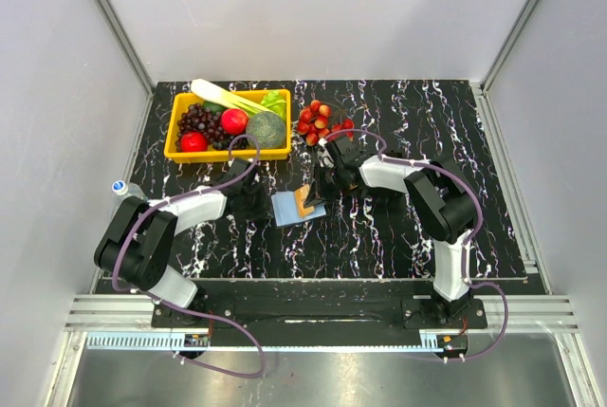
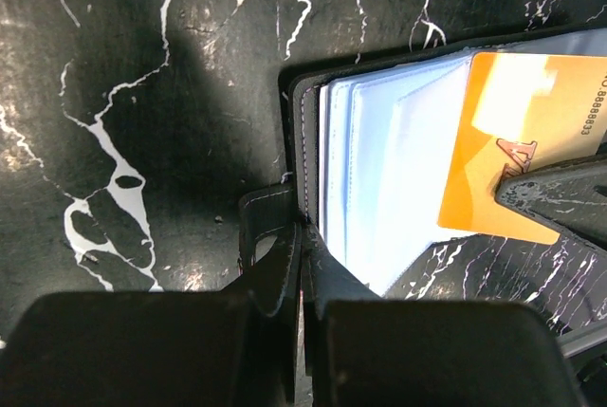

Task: Put the credit cards into the card holder
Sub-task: Insert the credit card into the card holder.

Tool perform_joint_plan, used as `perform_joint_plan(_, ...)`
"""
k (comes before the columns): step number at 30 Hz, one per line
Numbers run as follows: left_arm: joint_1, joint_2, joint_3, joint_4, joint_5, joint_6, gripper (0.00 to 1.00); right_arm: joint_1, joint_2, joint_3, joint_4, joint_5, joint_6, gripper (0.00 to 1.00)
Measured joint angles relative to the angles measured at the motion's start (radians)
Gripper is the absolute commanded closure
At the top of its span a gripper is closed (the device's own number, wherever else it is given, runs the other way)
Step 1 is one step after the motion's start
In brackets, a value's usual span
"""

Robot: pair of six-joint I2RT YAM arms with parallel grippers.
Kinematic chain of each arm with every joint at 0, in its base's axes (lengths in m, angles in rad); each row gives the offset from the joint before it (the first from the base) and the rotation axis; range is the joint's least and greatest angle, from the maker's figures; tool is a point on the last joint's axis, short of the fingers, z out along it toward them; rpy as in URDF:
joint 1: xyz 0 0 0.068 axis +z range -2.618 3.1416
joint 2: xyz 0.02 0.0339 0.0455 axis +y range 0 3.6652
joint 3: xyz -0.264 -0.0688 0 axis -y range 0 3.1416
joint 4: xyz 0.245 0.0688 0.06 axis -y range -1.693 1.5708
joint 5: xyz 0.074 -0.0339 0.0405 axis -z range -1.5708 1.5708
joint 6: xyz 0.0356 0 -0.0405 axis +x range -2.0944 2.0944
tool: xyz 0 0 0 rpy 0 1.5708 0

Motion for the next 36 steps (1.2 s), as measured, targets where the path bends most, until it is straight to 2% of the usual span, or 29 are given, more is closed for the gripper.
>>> perform_joint_plan(8,0.000,0.018,0.016,0.004,0.008,0.004,1.00,-0.002,0.000,-0.018,0.048,-0.055,0.004,1.00)
perform_joint_plan(20,0.000,0.026,0.023,0.002,0.010,0.004,1.00,-0.006,0.019,-0.043,0.116,-0.143,0.031,1.00)
perform_joint_plan(29,0.000,0.026,0.024,0.001,0.011,0.005,1.00,-0.013,0.044,-0.038,0.134,-0.161,0.040,0.98)
perform_joint_plan(36,0.000,0.026,0.024,0.002,0.011,0.007,1.00,-0.018,0.044,-0.036,0.124,-0.154,0.028,0.91)
